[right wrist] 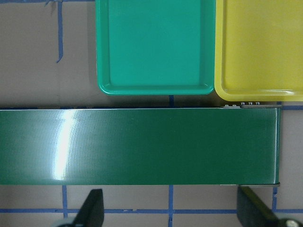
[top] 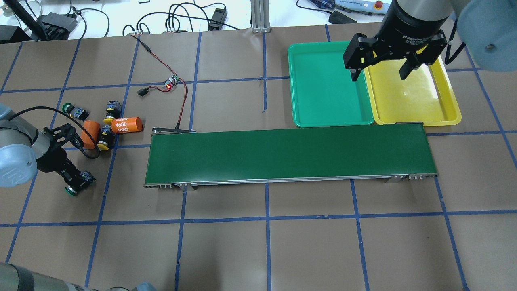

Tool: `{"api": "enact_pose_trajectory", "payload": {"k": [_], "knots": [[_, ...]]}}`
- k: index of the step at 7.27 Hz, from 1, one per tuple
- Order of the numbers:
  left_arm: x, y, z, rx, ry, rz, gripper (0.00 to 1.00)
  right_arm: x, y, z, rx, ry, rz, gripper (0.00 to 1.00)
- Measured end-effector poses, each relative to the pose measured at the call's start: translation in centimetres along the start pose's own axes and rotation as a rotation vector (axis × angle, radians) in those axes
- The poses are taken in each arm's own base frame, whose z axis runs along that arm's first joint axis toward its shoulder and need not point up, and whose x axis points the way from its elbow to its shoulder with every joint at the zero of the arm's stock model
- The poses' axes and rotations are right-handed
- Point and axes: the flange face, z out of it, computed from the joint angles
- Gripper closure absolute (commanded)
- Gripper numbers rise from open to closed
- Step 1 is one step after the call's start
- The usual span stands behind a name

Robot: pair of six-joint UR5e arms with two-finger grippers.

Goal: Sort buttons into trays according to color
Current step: 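Carry the green-capped switch onto the conveyor belt with the left gripper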

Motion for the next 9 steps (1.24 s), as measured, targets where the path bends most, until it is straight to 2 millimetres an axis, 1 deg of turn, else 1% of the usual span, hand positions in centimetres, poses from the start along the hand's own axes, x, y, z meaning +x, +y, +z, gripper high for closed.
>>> {"api": "enact_pose_trajectory", "payload": {"k": [1,2,3,4,5,6,7,8,9], "knots": [[0.0,0.0,-0.7,-0.001,-0.007,-0.01,1.0,0.0,0.0,0.0,0.0,0.0,0.0,0.0],[-0.2,-0.2,-2.2,0.0,-0.008,-0.042,1.0,0.0,0.0,0.0,0.0,0.0,0.0,0.0],[-0.3,-1.2,-4.7,0.001,-0.001,-0.105,1.0,0.0,0.0,0.0,0.0,0.0,0.0,0.0],[0.2,-3.7,-8.0,-0.005,0.005,-0.187,1.0,0.0,0.0,0.0,0.0,0.0,0.0,0.0],[1.8,-7.7,-11.1,-0.009,0.004,-0.269,1.0,0.0,0.0,0.1,-0.001,0.0,0.0,0.0],[4.3,-11.5,-13.6,-0.002,0.003,-0.357,1.0,0.0,0.0,0.1,-0.001,0.0,0.0,0.0],[7.1,-14.3,-15.2,0.009,0.005,-0.443,1.0,0.0,0.0,0.1,-0.001,0.0,0.0,0.0],[10.2,-16.6,-16.0,0.013,-0.002,-0.523,1.0,0.0,0.0,0.0,-0.001,0.0,0.0,0.0],[13.2,-19.0,-16.2,0.012,-0.014,-0.592,1.0,0.0,0.0,0.1,-0.001,0.0,0.0,0.0]]}}
